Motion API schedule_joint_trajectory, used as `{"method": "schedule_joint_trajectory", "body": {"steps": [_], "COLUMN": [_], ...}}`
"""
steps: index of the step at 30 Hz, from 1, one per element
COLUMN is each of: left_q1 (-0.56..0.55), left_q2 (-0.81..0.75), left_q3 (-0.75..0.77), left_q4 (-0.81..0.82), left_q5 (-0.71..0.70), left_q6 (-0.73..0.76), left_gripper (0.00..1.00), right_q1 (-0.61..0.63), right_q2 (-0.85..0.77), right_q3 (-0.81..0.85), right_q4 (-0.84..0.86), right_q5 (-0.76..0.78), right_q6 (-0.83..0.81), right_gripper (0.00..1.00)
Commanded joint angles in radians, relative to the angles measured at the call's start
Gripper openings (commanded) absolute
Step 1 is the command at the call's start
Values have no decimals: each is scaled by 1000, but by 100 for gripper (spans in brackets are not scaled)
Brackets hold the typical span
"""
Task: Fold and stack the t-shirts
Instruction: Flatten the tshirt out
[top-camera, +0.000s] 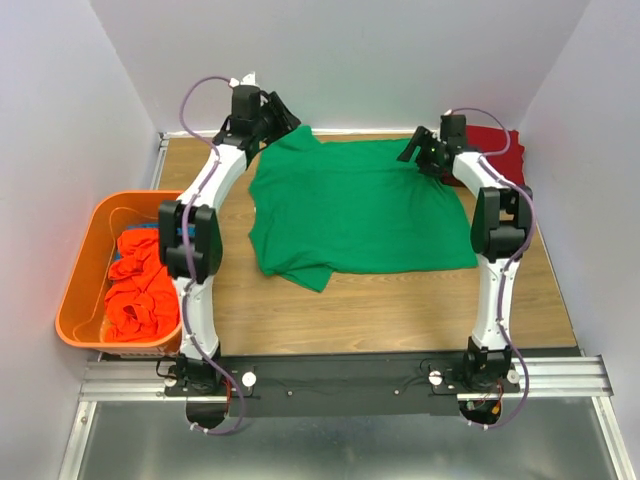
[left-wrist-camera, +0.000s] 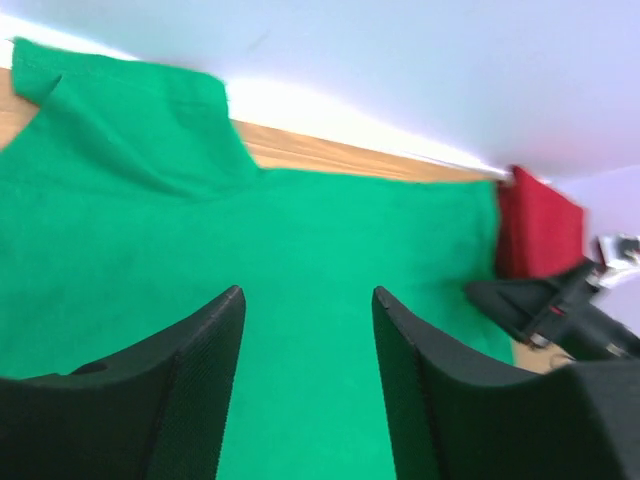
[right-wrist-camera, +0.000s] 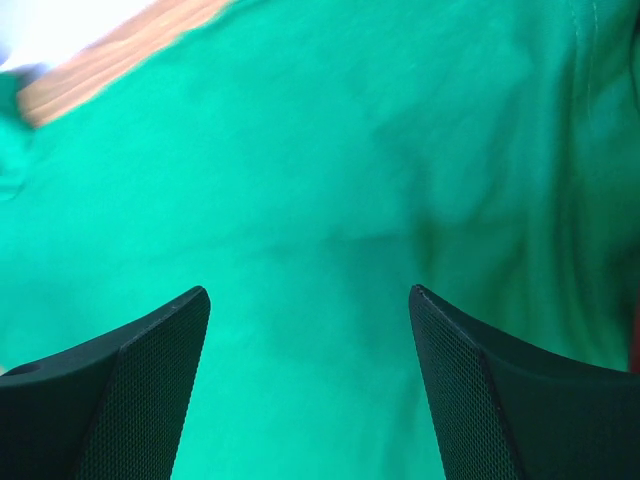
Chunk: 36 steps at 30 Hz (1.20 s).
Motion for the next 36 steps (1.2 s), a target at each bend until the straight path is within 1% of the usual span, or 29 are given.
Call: {"method": "schedule_joint_trajectory", "body": {"steps": [1,3,4,5,6,7,9,10,11,12,14,15,16,17,18,19,20,21,22,26,29,36], "left_q1": [-36,-48,-53,-57,-65,-68,-76,-79,-79,-80,-80,-82,-82,-82,-82,-80,-80,-80,-80,-76,-76,-76], "left_q2": [-262,-353,-446,-491,-535,-615,-692,-761,-792,-845,-892,-915,-959,-982,-1005,-1046,-1065,-1082,-1106,-1117,-1105,-1097], "left_q3": [-285,-421,-552,-613,-676,-784,-887,-930,-1004,-1064,-1106,-1121,-1138,-1170,-1185,-1198,-1219,-1227,-1233,-1229,-1227,-1245], "left_q4": [31,44,49,58,58,60,72,68,68,71,55,49,48,51,51,52,63,66,68,55,54,87], "left_q5": [-153,-196,-266,-289,-327,-344,-372,-403,-414,-424,-444,-463,-464,-466,-473,-473,-470,-461,-463,-451,-432,-398], "left_q6": [-30,-65,-103,-114,-125,-137,-147,-147,-151,-145,-139,-136,-130,-122,-124,-125,-124,-114,-111,-88,-79,-78], "left_gripper": [58,55,54,54,54,54,54,54,54,54,54,54,54,54,54,54,54,54,54,54,54,54], "right_q1": [17,20,30,39,54,98,163,254,307,415,520,577,681,733,779,859,896,930,982,1057,1074,1097], "right_q2": [-223,-301,-383,-425,-471,-563,-645,-678,-743,-769,-820,-827,-826,-818,-783,-760,-736,-675,-653,-562,-521,-479], "right_q3": [-104,-193,-295,-345,-402,-516,-621,-670,-715,-808,-916,-936,-954,-962,-961,-950,-938,-919,-890,-856,-846,-820], "right_q4": [-24,-22,-17,-7,1,7,26,36,47,64,105,116,127,150,156,159,164,164,164,161,162,162], "right_q5": [-1,22,33,41,80,99,128,163,188,261,309,378,412,444,487,514,544,594,616,708,737,814], "right_q6": [-2,17,18,9,6,1,0,0,3,26,61,72,78,81,84,81,77,63,57,61,63,37], "right_gripper": [87,87,86,86,84,84,82,79,76,74,73,72,72,72,70,69,69,67,65,64,64,64]}}
